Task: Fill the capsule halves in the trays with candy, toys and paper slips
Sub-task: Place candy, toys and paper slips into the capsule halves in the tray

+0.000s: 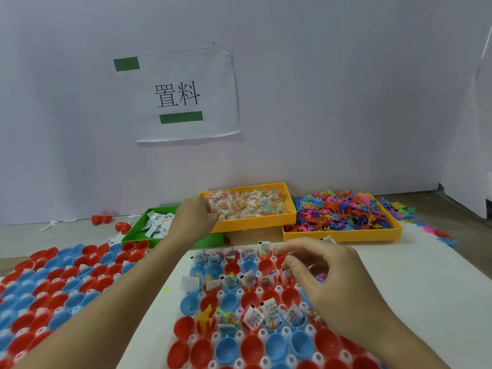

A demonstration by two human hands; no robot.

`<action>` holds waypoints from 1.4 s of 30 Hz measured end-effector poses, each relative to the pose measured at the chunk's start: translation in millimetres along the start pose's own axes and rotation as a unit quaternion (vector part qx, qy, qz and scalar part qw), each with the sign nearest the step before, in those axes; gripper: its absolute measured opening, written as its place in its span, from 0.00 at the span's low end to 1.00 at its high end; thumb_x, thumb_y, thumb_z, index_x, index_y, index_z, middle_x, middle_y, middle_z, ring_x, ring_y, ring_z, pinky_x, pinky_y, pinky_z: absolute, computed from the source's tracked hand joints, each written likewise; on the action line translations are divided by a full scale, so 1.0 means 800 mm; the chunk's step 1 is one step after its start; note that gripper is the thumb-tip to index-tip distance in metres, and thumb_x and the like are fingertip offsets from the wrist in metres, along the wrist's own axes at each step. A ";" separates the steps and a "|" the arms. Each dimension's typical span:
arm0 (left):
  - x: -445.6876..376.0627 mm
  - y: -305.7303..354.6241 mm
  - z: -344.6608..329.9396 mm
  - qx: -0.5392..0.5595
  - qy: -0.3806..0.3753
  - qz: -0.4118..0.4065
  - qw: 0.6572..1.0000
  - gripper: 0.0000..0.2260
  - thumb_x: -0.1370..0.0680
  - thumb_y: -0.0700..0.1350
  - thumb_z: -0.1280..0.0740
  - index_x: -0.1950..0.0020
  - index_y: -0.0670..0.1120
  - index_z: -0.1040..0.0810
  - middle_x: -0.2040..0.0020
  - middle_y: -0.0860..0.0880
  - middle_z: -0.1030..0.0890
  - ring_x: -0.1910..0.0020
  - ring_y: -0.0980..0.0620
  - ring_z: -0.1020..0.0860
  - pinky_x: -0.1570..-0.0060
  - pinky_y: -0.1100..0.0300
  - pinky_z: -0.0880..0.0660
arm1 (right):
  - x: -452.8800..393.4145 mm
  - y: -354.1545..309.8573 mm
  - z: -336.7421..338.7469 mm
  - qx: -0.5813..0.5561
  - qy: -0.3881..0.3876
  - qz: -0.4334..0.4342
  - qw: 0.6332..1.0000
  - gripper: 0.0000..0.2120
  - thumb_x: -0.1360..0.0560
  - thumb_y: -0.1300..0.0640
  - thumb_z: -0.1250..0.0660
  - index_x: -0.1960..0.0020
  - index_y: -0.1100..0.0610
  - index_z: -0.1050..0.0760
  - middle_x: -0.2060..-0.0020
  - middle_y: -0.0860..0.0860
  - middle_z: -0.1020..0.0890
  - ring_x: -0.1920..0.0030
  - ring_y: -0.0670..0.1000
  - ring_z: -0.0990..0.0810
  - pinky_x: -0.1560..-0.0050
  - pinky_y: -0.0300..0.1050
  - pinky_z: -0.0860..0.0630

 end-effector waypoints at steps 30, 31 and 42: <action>0.110 -0.008 0.052 0.307 0.071 -0.004 0.949 0.09 0.21 0.41 0.32 0.53 0.56 0.19 0.65 0.45 0.19 0.63 0.43 0.23 0.62 0.51 0.23 | -0.004 0.018 0.009 0.032 0.006 -0.010 0.999 0.13 0.22 0.60 0.31 0.49 0.41 0.18 0.58 0.33 0.17 0.55 0.41 0.18 0.56 0.33 0.22; 0.121 -0.014 0.051 0.295 0.056 -0.009 0.954 0.10 0.21 0.41 0.33 0.53 0.57 0.19 0.65 0.45 0.19 0.65 0.46 0.23 0.64 0.56 0.23 | -0.004 0.017 0.010 0.030 0.006 -0.008 0.999 0.14 0.22 0.61 0.31 0.50 0.41 0.18 0.59 0.33 0.17 0.55 0.41 0.18 0.57 0.31 0.23; 0.185 -0.031 0.037 0.324 -0.113 -0.070 0.937 0.08 0.26 0.44 0.28 0.56 0.58 0.16 0.58 0.46 0.17 0.59 0.48 0.19 0.52 0.46 0.22 | -0.004 0.011 0.007 0.055 0.007 0.009 0.998 0.17 0.23 0.62 0.31 0.51 0.37 0.20 0.59 0.31 0.18 0.54 0.37 0.19 0.59 0.26 0.26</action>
Point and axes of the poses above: each hand's wrist, its own x-axis away from the middle knuckle, its own z-axis out of the back of the hand, y = z × x, the point moved 7 cm from there along -x, towards the middle knuckle
